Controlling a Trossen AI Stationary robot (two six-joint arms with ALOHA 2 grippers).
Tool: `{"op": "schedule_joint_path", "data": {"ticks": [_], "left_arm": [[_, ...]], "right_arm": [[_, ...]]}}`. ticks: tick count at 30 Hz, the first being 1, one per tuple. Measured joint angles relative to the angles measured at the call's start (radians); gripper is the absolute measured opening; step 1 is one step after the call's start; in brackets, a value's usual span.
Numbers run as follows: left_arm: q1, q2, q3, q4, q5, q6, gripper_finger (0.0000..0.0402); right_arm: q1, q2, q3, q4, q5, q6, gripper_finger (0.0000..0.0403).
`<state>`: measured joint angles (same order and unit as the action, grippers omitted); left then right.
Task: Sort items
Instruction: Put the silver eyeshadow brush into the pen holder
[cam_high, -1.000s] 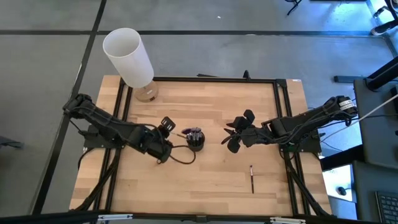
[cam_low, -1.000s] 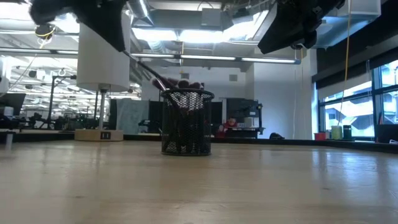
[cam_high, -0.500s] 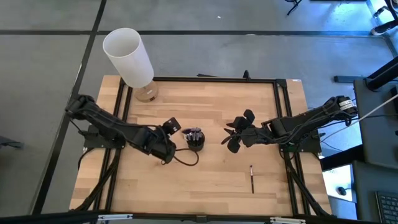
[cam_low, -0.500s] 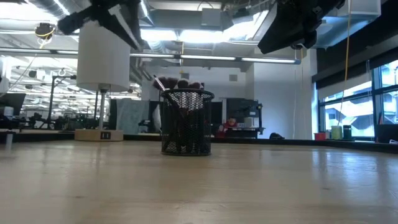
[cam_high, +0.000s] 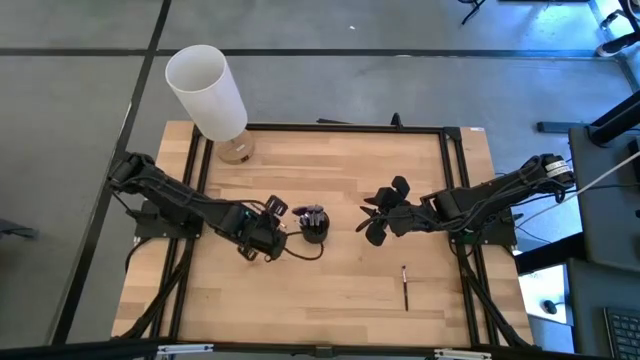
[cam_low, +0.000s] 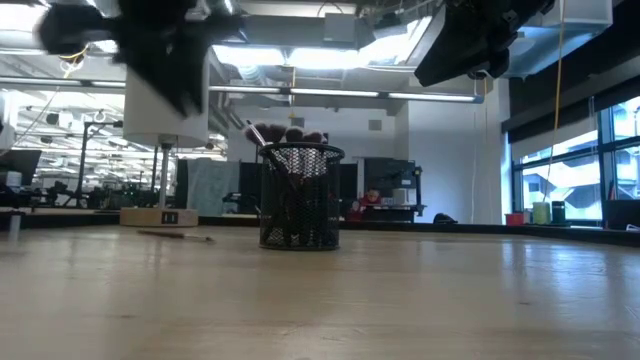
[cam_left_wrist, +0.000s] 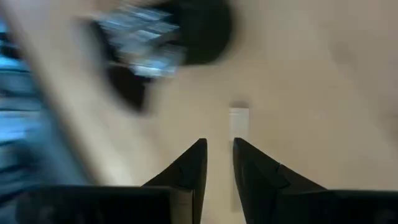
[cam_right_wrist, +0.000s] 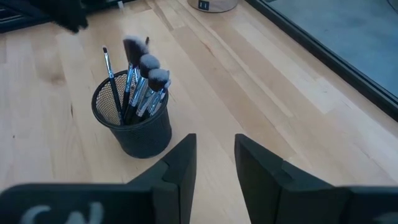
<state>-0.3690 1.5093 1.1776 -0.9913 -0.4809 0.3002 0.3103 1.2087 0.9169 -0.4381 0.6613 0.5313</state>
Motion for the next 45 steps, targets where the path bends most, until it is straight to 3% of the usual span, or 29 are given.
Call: {"op": "schedule_joint_path", "data": {"ticks": [2, 6, 9, 13, 16, 20, 25, 38, 45], "left_arm": [[0.017, 0.000, -0.044, 0.012, 0.079, -0.043, 0.0075], [0.060, 0.000, -0.167, 0.103, 0.074, -0.156, 0.0075], [0.105, 0.000, -0.274, 0.261, 0.099, -0.215, 0.0075], [0.169, 0.000, -0.401, 0.502, 0.240, -0.227, 0.0075], [0.194, 0.000, -0.461, 0.623, 0.259, -0.227, 0.0075], [0.202, 0.000, -0.487, 0.692, 0.213, -0.208, 0.0075], [0.201, 0.000, -0.514, 0.792, 0.228, -0.150, 0.0075], [0.201, 0.000, -0.587, 0.920, 0.207, -0.130, 0.0127], [0.208, 0.040, -0.586, 0.933, 0.209, -0.122, 0.0124]], "right_arm": [[0.000, 0.000, 0.000, 0.000, 0.000, 0.007, 0.0110], [0.000, 0.000, 0.000, 0.000, 0.000, 0.014, 0.0110], [0.000, 0.000, 0.000, 0.002, 0.000, 0.014, 0.0110], [0.000, 0.000, 0.000, 0.003, 0.000, 0.014, 0.0110], [0.000, 0.000, 0.000, 0.000, 0.000, 0.011, 0.0110], [0.000, 0.000, 0.000, -0.001, 0.000, 0.004, 0.0110], [0.000, 0.000, 0.000, -0.001, 0.000, 0.004, 0.0110], [0.000, 0.000, 0.000, -0.001, 0.000, 0.029, 0.0110], [0.000, 0.000, 0.000, -0.001, 0.000, 0.026, 0.0110]]}}
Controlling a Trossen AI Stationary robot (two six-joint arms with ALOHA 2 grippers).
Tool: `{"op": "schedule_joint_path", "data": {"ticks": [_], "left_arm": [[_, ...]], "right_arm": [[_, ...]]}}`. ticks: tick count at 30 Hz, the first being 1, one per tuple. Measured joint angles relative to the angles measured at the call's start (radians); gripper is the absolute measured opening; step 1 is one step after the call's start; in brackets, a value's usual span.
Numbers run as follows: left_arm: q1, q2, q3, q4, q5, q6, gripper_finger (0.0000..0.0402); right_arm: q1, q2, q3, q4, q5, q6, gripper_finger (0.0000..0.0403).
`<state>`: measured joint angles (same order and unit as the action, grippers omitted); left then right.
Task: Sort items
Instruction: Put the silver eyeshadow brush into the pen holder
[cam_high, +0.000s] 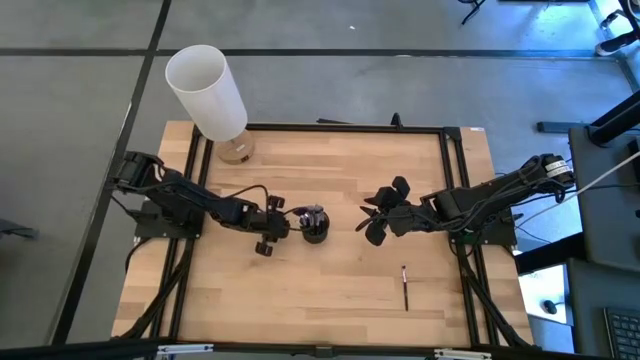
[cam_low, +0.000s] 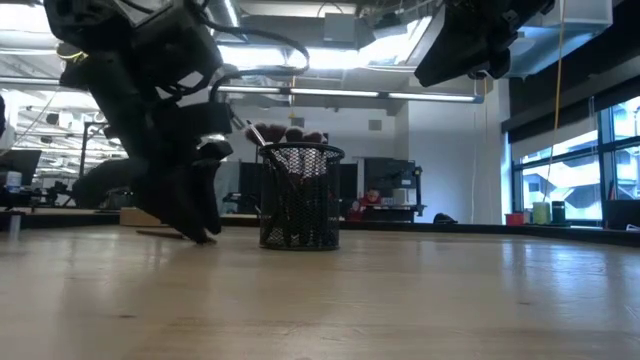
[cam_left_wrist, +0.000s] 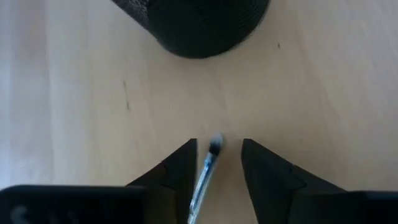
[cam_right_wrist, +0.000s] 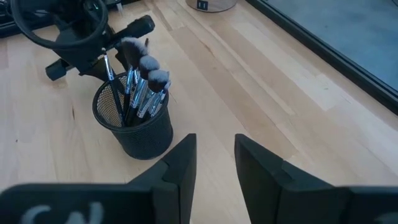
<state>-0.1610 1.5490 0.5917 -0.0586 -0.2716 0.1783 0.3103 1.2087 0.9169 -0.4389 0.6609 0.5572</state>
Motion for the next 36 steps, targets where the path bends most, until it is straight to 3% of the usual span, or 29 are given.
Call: {"op": "schedule_joint_path", "data": {"ticks": [8, 18, 22, 29, 33, 36], "left_arm": [[0.002, 0.085, 0.003, 0.119, -0.014, 0.000, 0.0095], [0.002, 0.075, 0.005, 0.058, 0.002, -0.001, 0.0049], [0.002, 0.056, 0.002, 0.045, 0.000, 0.000, 0.0052], [0.004, 0.031, 0.000, 0.025, -0.034, 0.000, 0.0093], [0.028, 0.036, 0.000, 0.011, 0.024, -0.028, 0.0104], [0.051, 0.036, 0.002, -0.008, 0.063, -0.078, 0.0091]], "right_arm": [[0.000, 0.000, 0.000, 0.000, 0.000, -0.004, 0.0110], [0.000, 0.000, 0.000, 0.000, -0.003, -0.007, 0.0110], [0.000, 0.000, 0.000, 0.000, -0.003, -0.007, 0.0110], [0.000, 0.000, 0.000, 0.000, -0.003, -0.008, 0.0110], [0.000, 0.000, 0.000, 0.000, -0.008, -0.007, 0.0110], [0.000, 0.000, 0.000, 0.000, -0.009, -0.007, 0.0110]]}}
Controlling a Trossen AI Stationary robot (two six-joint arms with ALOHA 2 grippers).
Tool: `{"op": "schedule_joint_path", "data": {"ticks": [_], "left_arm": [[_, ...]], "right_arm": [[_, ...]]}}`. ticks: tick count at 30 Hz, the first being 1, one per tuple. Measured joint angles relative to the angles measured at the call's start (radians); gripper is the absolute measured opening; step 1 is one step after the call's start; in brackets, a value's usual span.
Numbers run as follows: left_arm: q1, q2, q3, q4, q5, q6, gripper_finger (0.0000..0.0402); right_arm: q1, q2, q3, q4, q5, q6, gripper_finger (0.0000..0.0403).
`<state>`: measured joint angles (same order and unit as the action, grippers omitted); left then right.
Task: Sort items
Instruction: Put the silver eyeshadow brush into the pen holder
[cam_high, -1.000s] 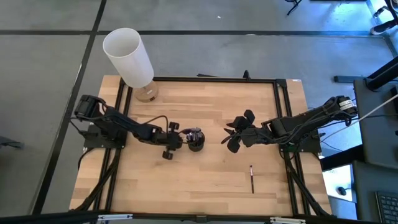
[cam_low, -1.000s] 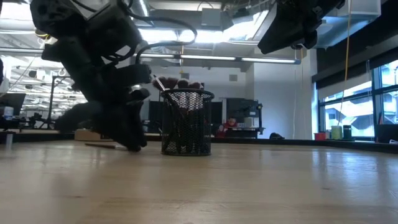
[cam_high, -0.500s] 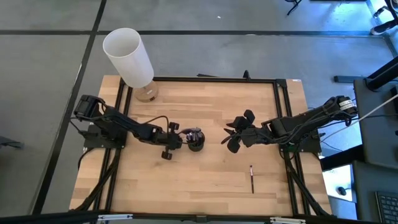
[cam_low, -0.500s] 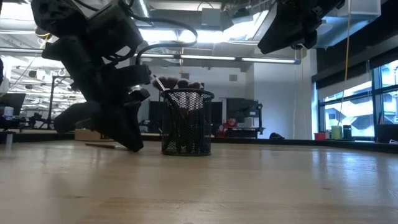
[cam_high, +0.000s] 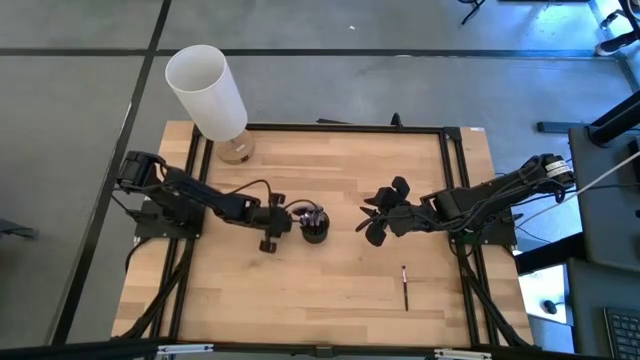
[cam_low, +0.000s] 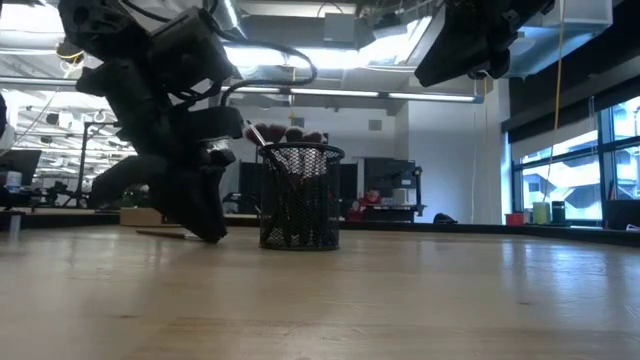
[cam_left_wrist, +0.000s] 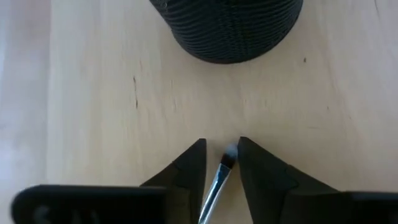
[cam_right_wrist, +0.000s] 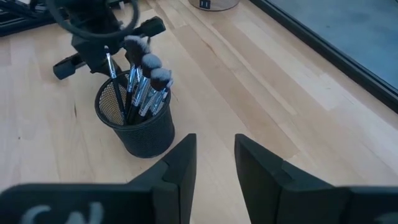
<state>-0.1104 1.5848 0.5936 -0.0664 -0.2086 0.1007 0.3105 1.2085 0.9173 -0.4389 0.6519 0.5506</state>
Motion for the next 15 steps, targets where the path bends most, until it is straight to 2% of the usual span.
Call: {"op": "schedule_joint_path", "data": {"ticks": [5, 7, 12, 15], "left_arm": [[0.027, 0.000, 0.000, -0.004, 0.069, -0.009, 0.0027], [0.027, 0.000, 0.000, -0.004, 0.067, -0.017, 0.0009], [-0.008, -0.032, -0.003, -0.024, -0.047, -0.081, 0.0005], [-0.042, -0.081, 0.021, -0.114, -0.114, -0.129, 0.0003]], "right_arm": [[0.000, 0.000, 0.000, 0.000, -0.001, 0.004, 0.0110], [0.000, 0.000, 0.000, 0.000, -0.001, 0.004, 0.0110], [0.000, 0.000, 0.000, 0.000, -0.001, -0.008, 0.0110], [0.000, 0.000, 0.000, -0.003, -0.001, -0.009, 0.0110]]}}
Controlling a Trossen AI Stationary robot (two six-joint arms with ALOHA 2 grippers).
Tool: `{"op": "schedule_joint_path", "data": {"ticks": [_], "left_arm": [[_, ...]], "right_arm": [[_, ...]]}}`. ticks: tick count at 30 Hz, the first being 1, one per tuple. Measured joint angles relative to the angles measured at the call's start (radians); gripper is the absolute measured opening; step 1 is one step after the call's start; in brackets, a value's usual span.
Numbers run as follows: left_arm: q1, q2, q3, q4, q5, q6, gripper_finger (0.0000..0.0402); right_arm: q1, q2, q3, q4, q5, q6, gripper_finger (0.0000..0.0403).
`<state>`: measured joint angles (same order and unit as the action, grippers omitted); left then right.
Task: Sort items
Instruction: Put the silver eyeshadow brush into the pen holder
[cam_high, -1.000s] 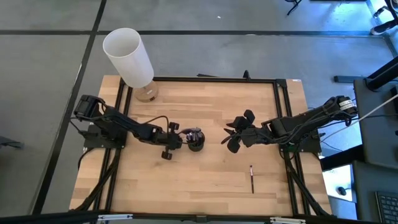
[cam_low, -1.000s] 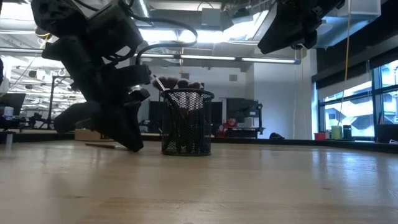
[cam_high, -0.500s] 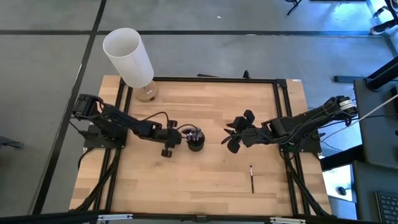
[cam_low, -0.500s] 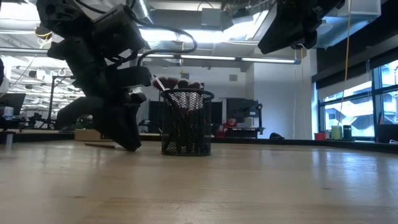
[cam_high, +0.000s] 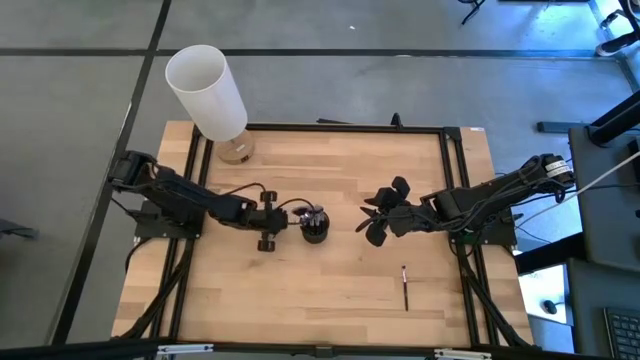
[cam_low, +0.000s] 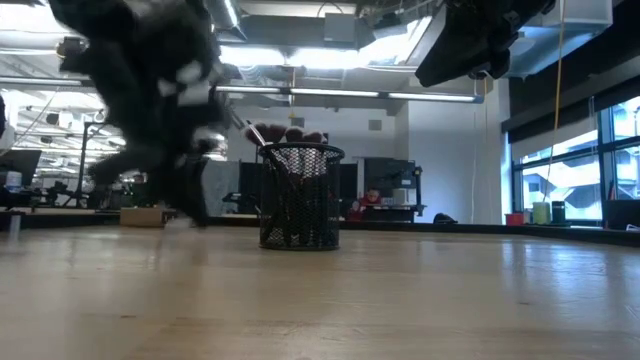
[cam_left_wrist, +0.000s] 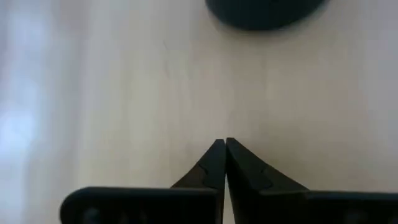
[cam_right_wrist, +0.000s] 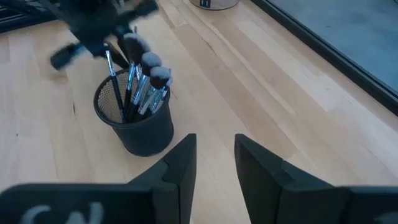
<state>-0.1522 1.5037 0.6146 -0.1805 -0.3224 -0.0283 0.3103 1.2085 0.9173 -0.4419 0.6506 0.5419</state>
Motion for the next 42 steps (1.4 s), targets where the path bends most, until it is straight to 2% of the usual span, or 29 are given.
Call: {"op": "schedule_joint_path", "data": {"ticks": [4, 7, 14, 17, 24, 28, 30, 33, 37, 42], "left_arm": [[-0.063, -0.090, 0.066, -0.076, -0.119, -0.137, 0.0003], [-0.122, -0.150, 0.087, -0.060, -0.242, -0.210, 0.0003], [-0.237, -0.252, 0.096, 0.184, -0.672, -0.235, 0.0003], [-0.258, -0.262, 0.096, 0.305, -0.774, -0.201, 0.0004], [-0.262, -0.218, 0.087, 0.532, -0.865, -0.194, 0.0003], [-0.230, -0.117, 0.059, 0.675, -0.958, -0.237, 0.0004], [-0.207, -0.058, 0.058, 0.775, -0.972, -0.272, 0.0004], [-0.177, 0.013, 0.058, 0.979, -0.939, -0.263, 0.0003], [-0.155, 0.054, 0.058, 1.267, -0.827, -0.108, 0.0005], [-0.152, 0.032, 0.058, 1.471, -0.760, 0.031, 0.0002]], "right_arm": [[0.000, 0.000, 0.000, -0.021, 0.000, 0.009, 0.0110], [0.001, 0.000, 0.000, -0.031, 0.000, 0.027, 0.0110], [0.002, 0.000, 0.000, -0.030, 0.000, 0.051, 0.0110], [0.002, 0.000, 0.000, -0.030, 0.000, 0.053, 0.0110], [0.002, 0.000, 0.000, -0.030, 0.003, 0.050, 0.0110], [0.002, 0.000, 0.000, -0.031, 0.003, 0.049, 0.0110], [0.002, 0.000, 0.000, -0.032, 0.003, 0.049, 0.0110], [0.002, 0.000, 0.000, -0.031, 0.003, 0.048, 0.0110], [0.002, 0.000, 0.000, -0.032, 0.003, 0.031, 0.0110], [0.002, 0.000, 0.000, -0.039, 0.003, 0.026, 0.0110]]}}
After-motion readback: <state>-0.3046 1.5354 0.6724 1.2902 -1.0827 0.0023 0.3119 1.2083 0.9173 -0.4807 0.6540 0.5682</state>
